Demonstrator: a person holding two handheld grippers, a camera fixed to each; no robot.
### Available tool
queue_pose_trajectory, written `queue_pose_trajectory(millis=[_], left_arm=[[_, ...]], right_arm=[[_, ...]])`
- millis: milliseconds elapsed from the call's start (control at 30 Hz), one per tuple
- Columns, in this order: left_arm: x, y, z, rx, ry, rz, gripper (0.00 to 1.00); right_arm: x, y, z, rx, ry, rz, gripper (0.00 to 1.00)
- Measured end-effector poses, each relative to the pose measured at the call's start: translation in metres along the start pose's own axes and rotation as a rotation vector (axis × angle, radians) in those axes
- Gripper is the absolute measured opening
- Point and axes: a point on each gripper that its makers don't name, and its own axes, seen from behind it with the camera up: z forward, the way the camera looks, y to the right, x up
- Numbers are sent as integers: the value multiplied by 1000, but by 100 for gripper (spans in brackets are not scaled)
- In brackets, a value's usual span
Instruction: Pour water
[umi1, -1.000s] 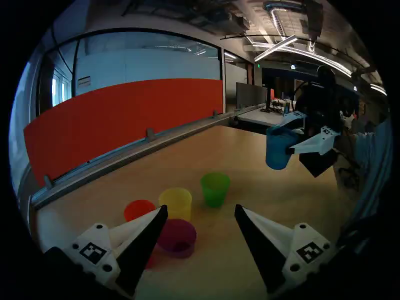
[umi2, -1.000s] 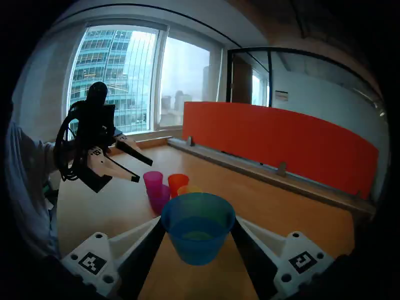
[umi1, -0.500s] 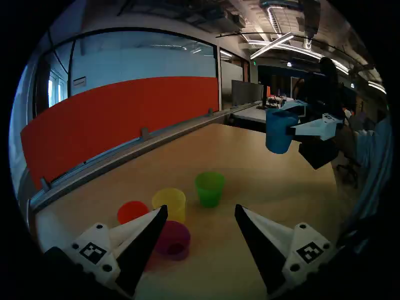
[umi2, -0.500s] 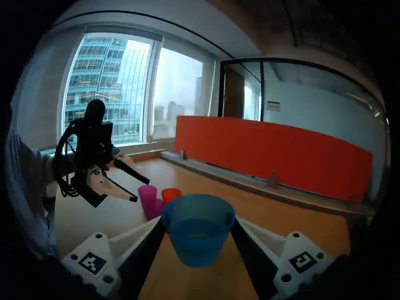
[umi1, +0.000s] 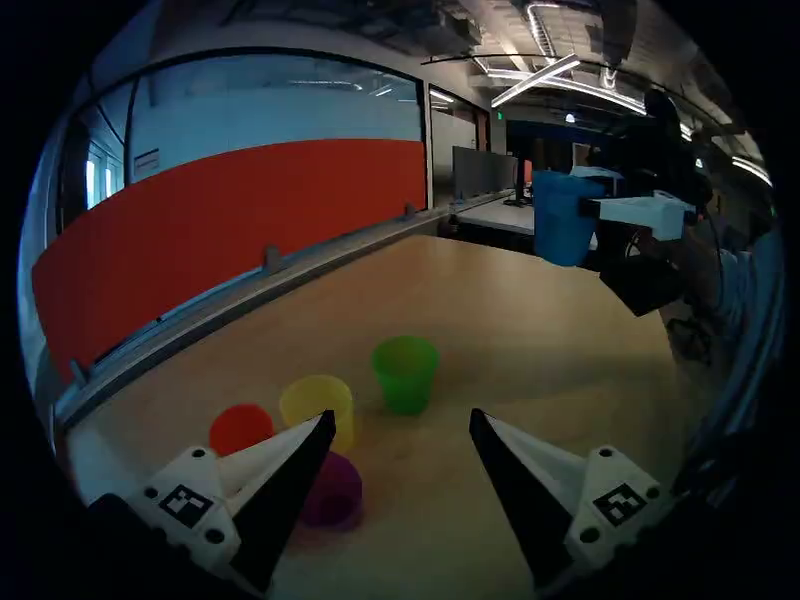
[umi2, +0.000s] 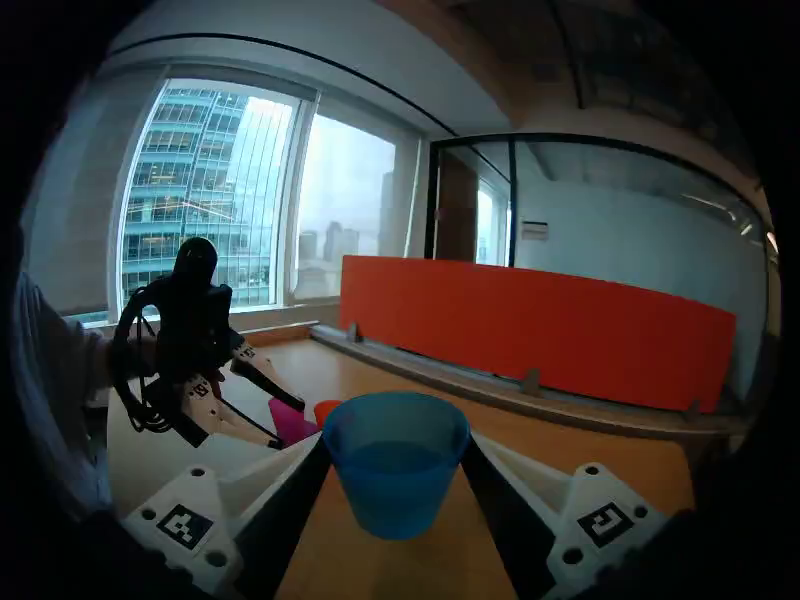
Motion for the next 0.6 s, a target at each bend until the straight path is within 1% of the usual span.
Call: queue_pose_trajectory(millis=[400, 600], left_arm=[[-9, 3, 32, -11, -32, 17, 100], [-12, 8, 49, -19, -44, 23, 100]], right_arm=[[9, 8, -2, -33, 20, 7, 91], [10, 13, -2, -52, 21, 8, 91]])
